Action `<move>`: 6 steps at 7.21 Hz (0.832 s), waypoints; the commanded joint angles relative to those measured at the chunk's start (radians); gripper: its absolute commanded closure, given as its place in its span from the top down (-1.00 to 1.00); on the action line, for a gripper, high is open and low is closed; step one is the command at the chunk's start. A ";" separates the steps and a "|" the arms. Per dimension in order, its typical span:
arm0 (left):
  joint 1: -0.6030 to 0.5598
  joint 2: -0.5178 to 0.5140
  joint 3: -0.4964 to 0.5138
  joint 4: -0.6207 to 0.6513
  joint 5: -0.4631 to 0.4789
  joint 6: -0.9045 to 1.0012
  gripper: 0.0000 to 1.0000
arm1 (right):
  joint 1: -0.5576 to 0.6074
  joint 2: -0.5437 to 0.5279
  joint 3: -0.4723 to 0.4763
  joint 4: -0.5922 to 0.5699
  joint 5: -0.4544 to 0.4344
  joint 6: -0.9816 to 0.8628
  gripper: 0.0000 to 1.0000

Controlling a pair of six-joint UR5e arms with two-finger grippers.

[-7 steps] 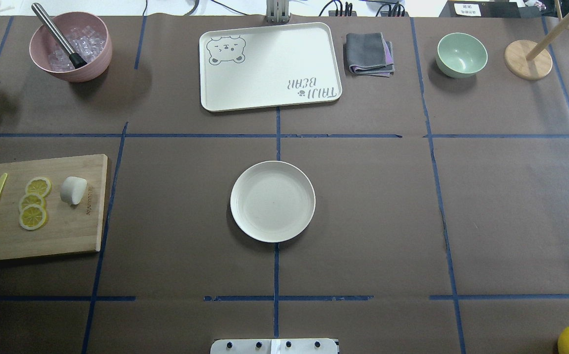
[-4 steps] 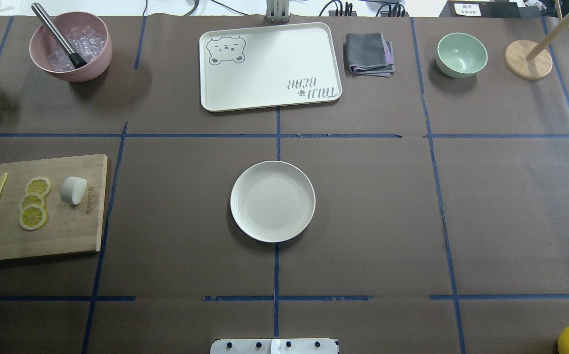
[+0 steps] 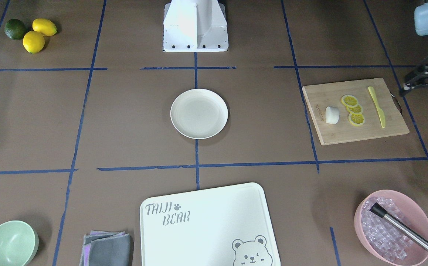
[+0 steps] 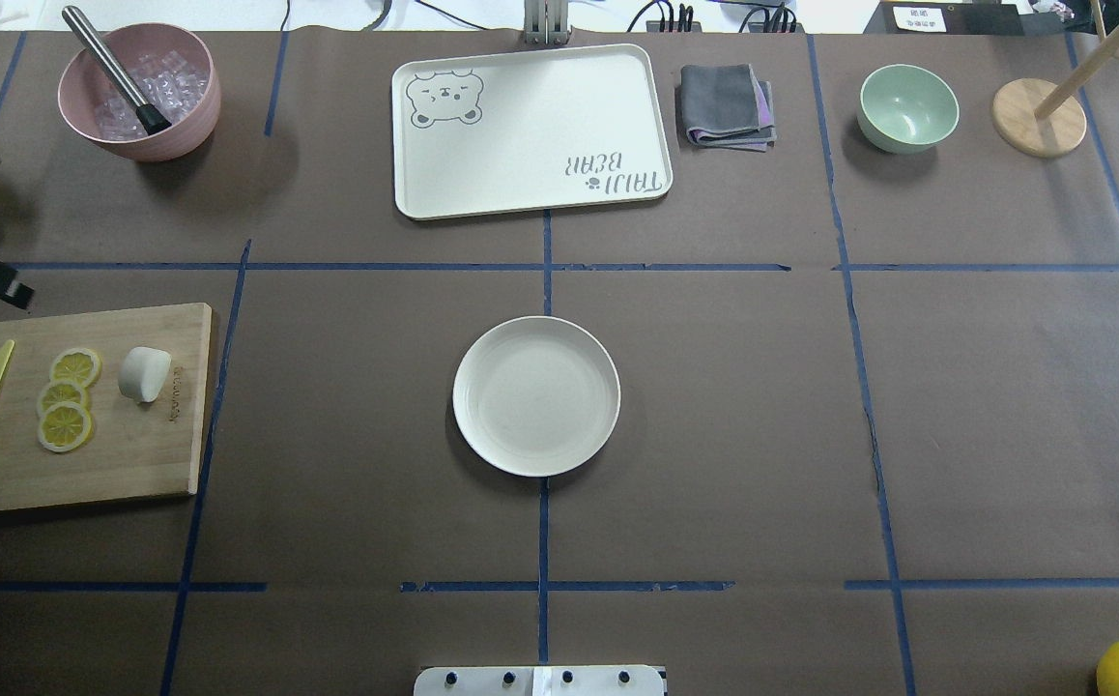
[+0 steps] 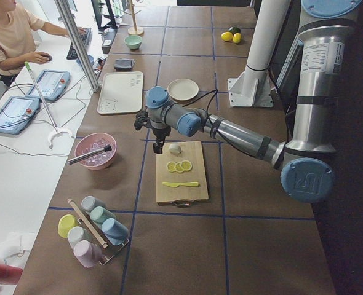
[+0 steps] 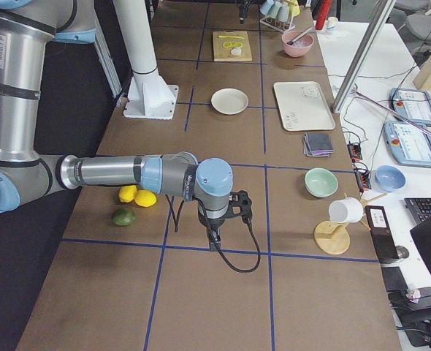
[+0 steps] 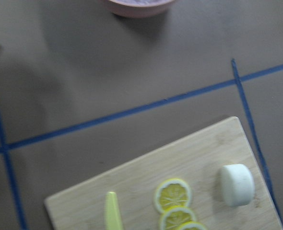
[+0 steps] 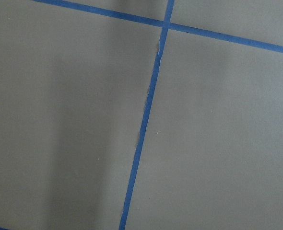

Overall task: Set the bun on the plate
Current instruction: 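Reach the left gripper down over the white bun on the cutting board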

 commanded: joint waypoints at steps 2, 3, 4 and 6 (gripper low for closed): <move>0.277 -0.004 0.058 -0.165 0.184 -0.271 1.00 | 0.000 0.002 0.000 0.000 0.000 -0.001 1.00; 0.278 -0.018 0.093 -0.167 0.185 -0.277 1.00 | 0.000 0.002 0.000 0.000 0.000 0.001 1.00; 0.278 -0.042 0.134 -0.167 0.183 -0.277 1.00 | 0.000 0.003 0.000 0.000 0.000 0.001 1.00; 0.278 -0.084 0.184 -0.167 0.185 -0.267 0.99 | 0.000 0.003 0.000 0.000 0.002 0.001 1.00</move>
